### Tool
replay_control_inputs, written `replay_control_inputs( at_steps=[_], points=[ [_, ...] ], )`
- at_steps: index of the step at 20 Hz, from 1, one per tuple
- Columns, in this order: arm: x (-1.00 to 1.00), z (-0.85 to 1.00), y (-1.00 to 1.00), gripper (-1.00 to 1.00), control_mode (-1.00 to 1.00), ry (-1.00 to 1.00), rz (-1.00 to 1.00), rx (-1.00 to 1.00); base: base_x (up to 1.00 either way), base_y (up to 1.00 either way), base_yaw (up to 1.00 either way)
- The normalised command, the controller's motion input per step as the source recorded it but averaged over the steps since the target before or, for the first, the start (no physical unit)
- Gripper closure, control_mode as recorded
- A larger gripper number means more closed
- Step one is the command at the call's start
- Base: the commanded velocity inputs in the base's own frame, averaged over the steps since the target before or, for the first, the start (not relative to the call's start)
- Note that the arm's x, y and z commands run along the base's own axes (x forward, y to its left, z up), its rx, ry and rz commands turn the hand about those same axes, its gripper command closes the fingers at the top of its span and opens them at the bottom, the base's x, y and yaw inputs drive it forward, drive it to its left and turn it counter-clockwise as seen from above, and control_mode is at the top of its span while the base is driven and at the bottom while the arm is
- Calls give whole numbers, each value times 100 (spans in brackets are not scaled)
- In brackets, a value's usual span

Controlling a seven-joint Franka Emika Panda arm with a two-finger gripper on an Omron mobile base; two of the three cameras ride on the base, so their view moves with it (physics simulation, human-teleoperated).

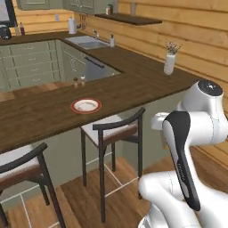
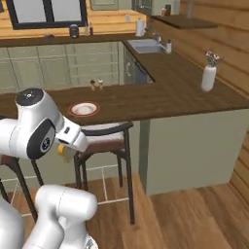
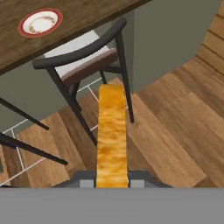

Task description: Start the toaster. Once the lever pops up, take the bread to the plate on the dining counter.

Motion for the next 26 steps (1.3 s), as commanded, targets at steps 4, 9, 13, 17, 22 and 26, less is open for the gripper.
replay_control_inputs(
  at_steps=[4,9,13,17,22,26],
  points=[
    [0,0,0,100,100,0,0,0,92,-52,63],
    [0,0,0,100,100,0,0,0,81,-44,62],
    [0,0,0,100,100,0,0,0,49,-15,42],
    [0,0,0,100,100,0,0,0,74,0,10],
    [0,0,0,100,100,0,0,0,61,0,-15],
    [0,0,0,100,100,0,0,0,33,22,-7]
  ],
)
